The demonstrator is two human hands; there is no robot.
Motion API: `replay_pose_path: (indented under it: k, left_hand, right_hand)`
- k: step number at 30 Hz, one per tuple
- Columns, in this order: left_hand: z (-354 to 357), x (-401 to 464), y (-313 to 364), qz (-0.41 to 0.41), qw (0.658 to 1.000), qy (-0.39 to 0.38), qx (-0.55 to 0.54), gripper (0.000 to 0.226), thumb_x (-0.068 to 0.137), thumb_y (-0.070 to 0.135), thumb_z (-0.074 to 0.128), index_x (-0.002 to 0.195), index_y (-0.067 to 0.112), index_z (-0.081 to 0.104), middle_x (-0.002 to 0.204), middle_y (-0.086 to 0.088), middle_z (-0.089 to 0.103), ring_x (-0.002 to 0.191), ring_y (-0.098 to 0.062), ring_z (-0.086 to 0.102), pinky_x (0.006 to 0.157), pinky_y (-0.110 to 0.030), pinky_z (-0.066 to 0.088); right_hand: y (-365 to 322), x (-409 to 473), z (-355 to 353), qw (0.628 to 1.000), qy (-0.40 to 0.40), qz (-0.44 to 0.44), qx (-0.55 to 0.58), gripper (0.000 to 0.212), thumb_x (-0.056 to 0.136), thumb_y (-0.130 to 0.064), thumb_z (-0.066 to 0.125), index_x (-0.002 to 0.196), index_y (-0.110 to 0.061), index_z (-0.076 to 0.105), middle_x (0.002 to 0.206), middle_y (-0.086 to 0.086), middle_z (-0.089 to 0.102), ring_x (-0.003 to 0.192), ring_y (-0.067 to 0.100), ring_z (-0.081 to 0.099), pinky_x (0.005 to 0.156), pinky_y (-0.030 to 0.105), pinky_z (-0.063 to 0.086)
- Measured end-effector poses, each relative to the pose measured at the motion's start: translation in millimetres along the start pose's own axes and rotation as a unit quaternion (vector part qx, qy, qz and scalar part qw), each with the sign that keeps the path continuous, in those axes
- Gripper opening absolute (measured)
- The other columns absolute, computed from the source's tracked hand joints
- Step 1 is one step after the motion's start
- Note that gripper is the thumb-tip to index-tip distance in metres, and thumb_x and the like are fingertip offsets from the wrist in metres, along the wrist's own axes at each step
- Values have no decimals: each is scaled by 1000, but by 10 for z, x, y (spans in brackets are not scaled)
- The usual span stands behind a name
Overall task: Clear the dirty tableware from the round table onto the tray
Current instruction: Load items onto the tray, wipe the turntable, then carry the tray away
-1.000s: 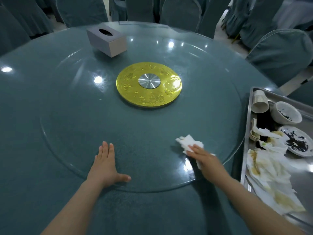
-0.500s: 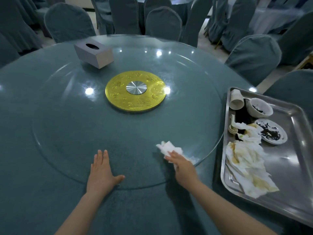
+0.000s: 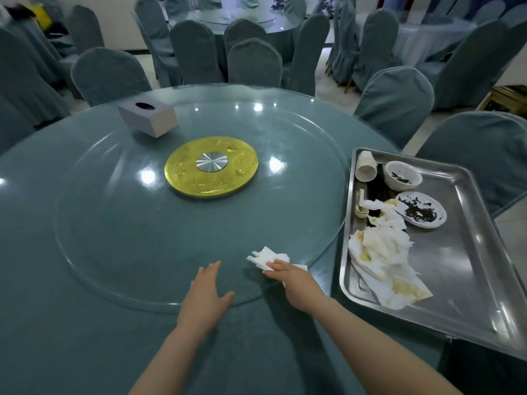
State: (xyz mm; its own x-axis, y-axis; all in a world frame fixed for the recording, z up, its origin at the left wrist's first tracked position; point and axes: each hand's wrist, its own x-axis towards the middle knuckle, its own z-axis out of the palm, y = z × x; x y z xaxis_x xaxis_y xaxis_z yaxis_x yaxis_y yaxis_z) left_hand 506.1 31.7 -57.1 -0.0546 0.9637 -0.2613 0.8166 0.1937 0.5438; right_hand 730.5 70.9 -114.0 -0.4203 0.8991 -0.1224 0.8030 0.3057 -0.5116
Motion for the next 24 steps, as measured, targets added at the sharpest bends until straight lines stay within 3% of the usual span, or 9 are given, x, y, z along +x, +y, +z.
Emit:
replay_pose_path:
  k: [7,13,18,20,24]
  left_hand:
    - [128,-146,340,28,999,-7,-26,70,90,27,60,150,20,25,155,4,29,146,-13,15,112,-26,21]
    - [419,-170,891,73,996,-39,-30,65,91,25,58,148,18,28,153,2,33,142,-15,28,110,-24,22]
    - [674,-237,1475,141,988,-46,-41,58,90,20,58,144,23,38,148,6,41,136,-12,37,103,-17,25]
    - [755,-276,1729,184,981,-45,-44,55,90,19,58,142,24,41,146,8,43,134,-10,39,101,-14,24]
    - [901,-351,2167,269,961,-41,-43,52,89,14,58,137,30,46,143,12,46,131,-6,41,96,-6,21]
  right_hand:
    - [312,-413,-194,996,54,69,10,71,80,13,36,134,-30,53,150,-16,35,142,4,25,109,17,23]
    - [503,-969,-576,964,239,98,69,55,86,11,45,127,-23,61,142,-12,43,133,0,32,105,5,15]
    - [732,-1450,-871,906,394,134,82,41,78,17,55,106,-8,70,120,3,58,108,7,51,92,-2,27]
    - [820,-1605,-955,904,399,136,67,33,79,14,58,101,-7,69,108,5,59,93,3,51,84,1,31]
    - [951,-1836,-1071,926,361,105,13,26,74,10,67,93,-8,66,93,4,65,81,21,62,68,14,36]
